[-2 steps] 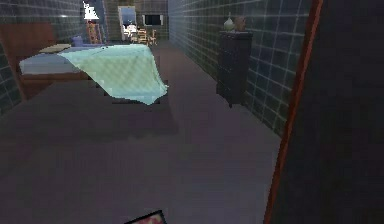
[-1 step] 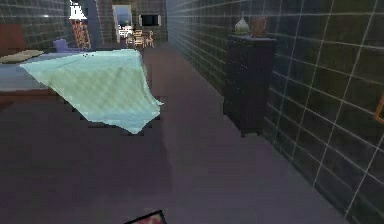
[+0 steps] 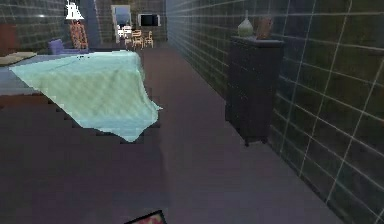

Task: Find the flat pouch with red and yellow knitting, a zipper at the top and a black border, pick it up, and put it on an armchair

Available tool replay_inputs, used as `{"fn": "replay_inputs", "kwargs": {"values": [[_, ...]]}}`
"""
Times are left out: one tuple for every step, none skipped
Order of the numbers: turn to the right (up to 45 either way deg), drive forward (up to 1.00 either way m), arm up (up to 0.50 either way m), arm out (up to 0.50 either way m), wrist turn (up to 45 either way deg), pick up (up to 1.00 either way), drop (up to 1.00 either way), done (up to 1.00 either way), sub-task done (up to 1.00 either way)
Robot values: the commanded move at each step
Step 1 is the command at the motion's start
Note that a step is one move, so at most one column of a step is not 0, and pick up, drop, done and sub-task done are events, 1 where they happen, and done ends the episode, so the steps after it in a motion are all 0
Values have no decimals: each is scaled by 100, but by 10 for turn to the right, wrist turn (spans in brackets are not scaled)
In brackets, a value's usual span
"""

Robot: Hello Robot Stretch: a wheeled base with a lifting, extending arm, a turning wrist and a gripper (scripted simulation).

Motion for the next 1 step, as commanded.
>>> {"fn": "replay_inputs", "kwargs": {"values": [[0,100,0,0,0,0,0,0,0]]}}
